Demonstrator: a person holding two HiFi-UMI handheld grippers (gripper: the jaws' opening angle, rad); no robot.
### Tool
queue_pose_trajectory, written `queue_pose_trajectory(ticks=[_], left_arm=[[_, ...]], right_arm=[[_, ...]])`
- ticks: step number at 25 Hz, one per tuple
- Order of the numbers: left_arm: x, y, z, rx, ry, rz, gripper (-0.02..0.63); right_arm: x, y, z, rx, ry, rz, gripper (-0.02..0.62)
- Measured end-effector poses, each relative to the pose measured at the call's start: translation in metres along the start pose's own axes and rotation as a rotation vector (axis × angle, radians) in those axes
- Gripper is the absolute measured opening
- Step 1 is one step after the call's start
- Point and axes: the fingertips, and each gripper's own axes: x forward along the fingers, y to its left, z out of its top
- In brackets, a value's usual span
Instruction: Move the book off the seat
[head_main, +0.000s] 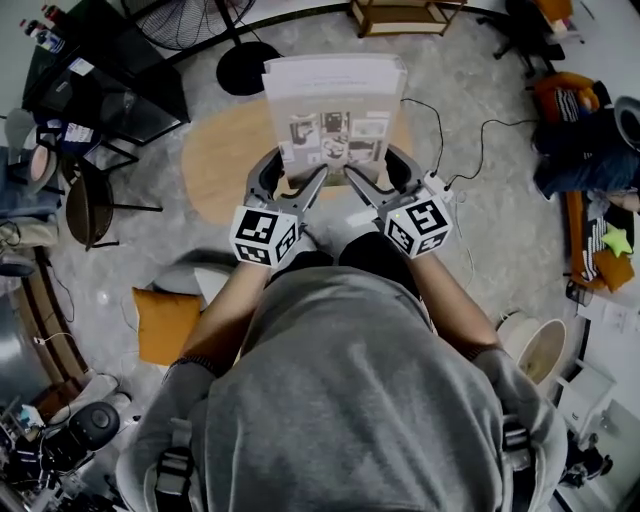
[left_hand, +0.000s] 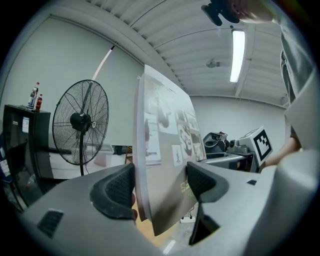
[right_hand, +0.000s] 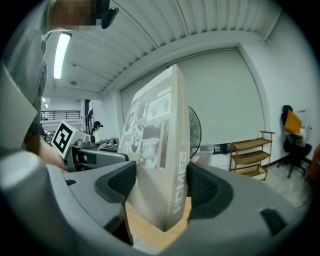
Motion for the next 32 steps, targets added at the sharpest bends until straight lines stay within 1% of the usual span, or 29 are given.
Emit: queue_pose_trajectory(ticks=[5, 10, 15, 19, 22, 27, 32], left_arm=[[0.039, 0.008, -0.004, -0.020, 0.030, -0.012, 0.350], [0.094, 0.013, -0.011, -0.038, 0.054, 0.011, 0.349], [0.154, 0.011, -0.015, -0.070, 0.076, 0.077, 0.348], [0.202, -0.005, -0.031, -0.109, 0.094, 0.137, 0.349], [0.230, 0.004, -0.041, -0.141, 0.117, 0.178, 0.350], [0.261, 0.024, -0.075, -0.199, 0.166, 0.210, 0.350], [0.286, 0.057, -0.120, -0.270, 0.227, 0.213, 0.349]], right_arm=[[0.013, -0.036, -0.002, 0.017, 0.020, -0.014, 0.334], [0.029, -0.090, -0.004, 0.030, 0.033, 0.012, 0.334], [0.042, -0.153, -0.003, 0.025, 0.060, 0.075, 0.334], [0.038, -0.208, -0.014, 0.021, 0.090, 0.133, 0.333], [0.055, -0.235, -0.022, 0.037, 0.122, 0.165, 0.333], [0.080, -0.265, -0.055, 0.089, 0.189, 0.184, 0.333], [0.116, -0.286, -0.098, 0.136, 0.256, 0.177, 0.333]])
